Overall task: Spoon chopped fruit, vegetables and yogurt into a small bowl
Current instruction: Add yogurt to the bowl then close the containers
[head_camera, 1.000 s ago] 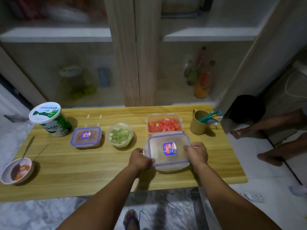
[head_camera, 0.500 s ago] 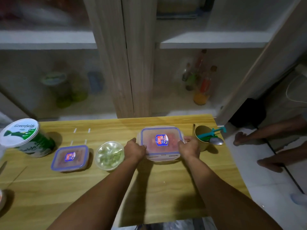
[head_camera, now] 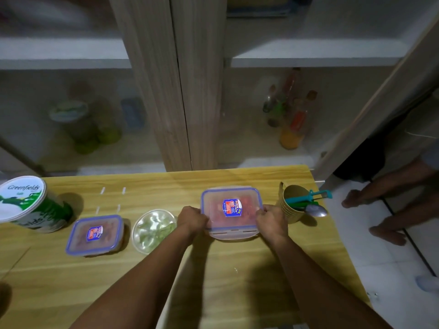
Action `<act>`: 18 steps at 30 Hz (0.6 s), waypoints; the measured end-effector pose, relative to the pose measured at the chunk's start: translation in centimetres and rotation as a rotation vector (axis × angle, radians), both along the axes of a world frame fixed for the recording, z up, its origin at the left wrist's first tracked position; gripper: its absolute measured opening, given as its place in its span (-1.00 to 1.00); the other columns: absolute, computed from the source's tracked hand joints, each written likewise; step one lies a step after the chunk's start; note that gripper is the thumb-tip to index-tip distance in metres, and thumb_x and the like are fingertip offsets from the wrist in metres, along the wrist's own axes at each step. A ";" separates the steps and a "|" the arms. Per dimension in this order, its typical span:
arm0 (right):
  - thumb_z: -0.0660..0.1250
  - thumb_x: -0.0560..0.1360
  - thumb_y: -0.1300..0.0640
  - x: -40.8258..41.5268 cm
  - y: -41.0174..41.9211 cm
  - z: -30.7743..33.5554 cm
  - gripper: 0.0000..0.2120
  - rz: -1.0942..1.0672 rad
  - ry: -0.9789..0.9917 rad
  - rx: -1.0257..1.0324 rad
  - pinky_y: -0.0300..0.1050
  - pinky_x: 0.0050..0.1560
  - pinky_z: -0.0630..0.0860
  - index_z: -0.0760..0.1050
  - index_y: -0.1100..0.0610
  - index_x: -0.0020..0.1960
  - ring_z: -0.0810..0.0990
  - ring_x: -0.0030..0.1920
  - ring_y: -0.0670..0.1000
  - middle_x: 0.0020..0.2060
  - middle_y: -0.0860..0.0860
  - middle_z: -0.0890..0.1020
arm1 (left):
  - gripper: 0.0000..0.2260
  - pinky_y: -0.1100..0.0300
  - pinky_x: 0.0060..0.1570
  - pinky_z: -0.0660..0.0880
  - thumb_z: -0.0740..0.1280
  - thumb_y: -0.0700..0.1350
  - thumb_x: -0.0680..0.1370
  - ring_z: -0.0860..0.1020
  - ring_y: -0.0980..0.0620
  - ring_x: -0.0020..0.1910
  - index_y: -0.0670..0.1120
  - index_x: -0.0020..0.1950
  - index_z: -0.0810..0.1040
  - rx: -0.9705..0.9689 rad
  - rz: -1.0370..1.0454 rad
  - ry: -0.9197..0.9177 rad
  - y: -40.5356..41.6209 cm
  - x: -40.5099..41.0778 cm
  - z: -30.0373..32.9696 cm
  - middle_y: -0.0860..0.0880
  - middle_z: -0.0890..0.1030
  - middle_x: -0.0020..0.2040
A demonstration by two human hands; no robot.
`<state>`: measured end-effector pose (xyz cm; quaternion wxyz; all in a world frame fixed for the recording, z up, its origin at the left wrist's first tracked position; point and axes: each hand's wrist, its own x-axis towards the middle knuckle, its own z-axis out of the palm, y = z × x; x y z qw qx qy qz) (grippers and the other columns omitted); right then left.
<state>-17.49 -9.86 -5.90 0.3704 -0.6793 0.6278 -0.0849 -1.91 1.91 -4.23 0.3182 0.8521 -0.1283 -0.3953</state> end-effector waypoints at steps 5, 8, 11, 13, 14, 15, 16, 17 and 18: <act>0.45 0.44 0.08 2.1 -1.3 3.3 -0.11 0.447 0.163 -0.006 0.12 0.45 0.28 -0.03 0.09 0.58 0.15 0.54 0.17 0.57 0.05 0.12 | -0.01 -0.03 0.45 0.29 0.55 0.00 0.33 0.18 -0.13 0.54 -0.12 0.58 0.02 0.102 -0.495 -0.377 -1.6 0.1 0.6 -0.13 0.07 0.60; 0.59 0.26 0.05 3.3 -1.9 4.2 0.20 0.836 0.416 0.033 0.24 0.52 -0.04 -0.19 0.06 0.59 -0.21 0.58 0.18 0.60 -0.01 -0.11 | 0.19 -0.12 0.55 -0.07 0.53 0.21 0.29 -0.18 -0.12 0.60 -0.14 0.60 -0.21 0.240 -0.916 -0.513 -2.7 0.2 1.0 -0.11 -0.18 0.62; 0.67 0.12 0.02 3.8 -2.5 3.8 0.34 0.948 0.535 -0.051 0.28 0.51 -0.15 -0.20 0.10 0.58 -0.22 0.57 0.18 0.59 0.04 -0.06 | 0.26 -0.14 0.54 -0.01 0.57 0.25 0.21 -0.07 -0.15 0.59 -0.19 0.59 -0.17 0.332 -1.047 -0.646 -3.0 0.5 1.0 -0.15 -0.06 0.61; 0.68 0.06 0.00 4.1 -2.4 3.4 0.37 0.985 0.560 -0.119 0.24 0.52 -0.07 -0.17 0.12 0.57 -0.09 0.57 0.17 0.57 0.08 0.02 | 0.26 -0.11 0.52 0.09 0.59 0.26 0.16 0.07 -0.16 0.55 -0.20 0.58 -0.09 0.309 -1.054 -0.705 -3.3 0.6 0.8 -0.16 0.07 0.57; 0.68 0.05 -0.02 4.2 -2.4 3.3 0.35 0.996 0.571 -0.150 0.21 0.51 -0.01 -0.13 0.13 0.56 0.00 0.55 0.17 0.54 0.10 0.08 | 0.25 -0.09 0.51 0.13 0.60 0.24 0.15 0.13 -0.16 0.53 -0.21 0.57 -0.06 0.296 -1.052 -0.715 -3.5 0.6 0.6 -0.17 0.12 0.55; 0.68 0.03 -0.03 4.3 -2.5 3.3 0.33 1.001 0.576 -0.178 0.19 0.50 0.06 -0.08 0.14 0.55 0.09 0.52 0.16 0.51 0.10 0.15 | 0.25 -0.06 0.50 0.17 0.61 0.23 0.14 0.17 -0.16 0.50 -0.21 0.56 -0.04 0.287 -1.050 -0.713 -3.7 0.6 0.4 -0.17 0.15 0.53; 0.68 0.03 -0.03 4.3 -2.5 3.3 0.29 1.002 0.577 -0.202 0.17 0.47 0.13 -0.03 0.14 0.53 0.16 0.47 0.14 0.46 0.09 0.21 | 0.24 -0.04 0.49 0.20 0.61 0.22 0.13 0.20 -0.16 0.48 -0.22 0.55 -0.02 0.276 -1.049 -0.719 -3.8 0.6 0.3 -0.18 0.18 0.51; 0.67 0.03 -0.03 4.4 -2.5 3.4 0.26 1.001 0.573 -0.218 0.15 0.44 0.18 0.01 0.14 0.52 0.21 0.43 0.13 0.43 0.09 0.26 | 0.23 -0.02 0.47 0.22 0.60 0.22 0.12 0.24 -0.16 0.45 -0.23 0.55 0.00 0.268 -1.051 -0.732 -3.9 0.6 0.1 -0.19 0.21 0.49; 0.67 0.03 -0.04 4.4 -2.4 3.5 0.24 0.999 0.569 -0.229 0.15 0.42 0.20 0.03 0.14 0.51 0.23 0.42 0.13 0.41 0.08 0.28 | 0.23 -0.01 0.45 0.24 0.60 0.23 0.12 0.26 -0.16 0.42 -0.24 0.54 0.01 0.260 -1.055 -0.752 -3.9 0.7 0.0 -0.19 0.24 0.47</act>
